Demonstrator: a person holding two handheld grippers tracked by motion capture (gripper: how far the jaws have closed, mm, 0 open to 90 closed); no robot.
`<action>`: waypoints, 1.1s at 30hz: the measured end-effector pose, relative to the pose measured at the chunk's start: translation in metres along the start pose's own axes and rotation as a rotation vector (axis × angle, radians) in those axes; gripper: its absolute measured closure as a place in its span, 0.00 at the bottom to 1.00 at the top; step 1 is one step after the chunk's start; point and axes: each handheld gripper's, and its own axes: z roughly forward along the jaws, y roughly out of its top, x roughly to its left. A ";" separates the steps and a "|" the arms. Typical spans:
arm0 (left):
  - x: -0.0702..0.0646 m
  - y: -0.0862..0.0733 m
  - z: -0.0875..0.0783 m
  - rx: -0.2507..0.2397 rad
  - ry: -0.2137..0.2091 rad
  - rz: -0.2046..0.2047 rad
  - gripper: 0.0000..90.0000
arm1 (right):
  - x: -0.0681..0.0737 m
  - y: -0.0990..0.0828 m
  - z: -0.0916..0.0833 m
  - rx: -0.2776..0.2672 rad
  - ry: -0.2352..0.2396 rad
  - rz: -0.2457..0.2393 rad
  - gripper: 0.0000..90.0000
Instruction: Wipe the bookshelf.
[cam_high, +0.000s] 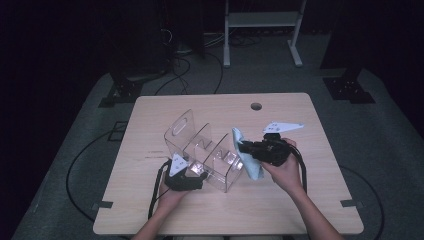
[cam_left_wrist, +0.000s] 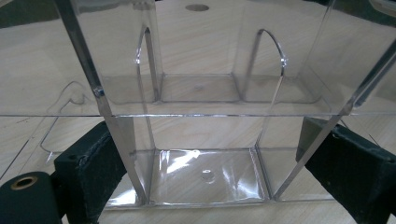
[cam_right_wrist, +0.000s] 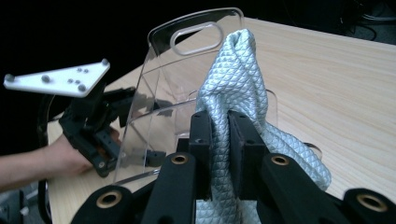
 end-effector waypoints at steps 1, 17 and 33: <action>-0.001 0.000 0.000 0.000 0.001 -0.001 0.09 | -0.001 0.001 0.000 0.006 -0.007 -0.005 0.89; -0.001 0.001 0.000 0.002 0.003 0.009 0.09 | 0.005 -0.001 -0.002 0.012 -0.032 -0.019 0.89; -0.002 0.001 0.001 -0.003 0.005 0.016 0.09 | 0.006 -0.005 -0.003 -0.007 -0.008 0.028 0.89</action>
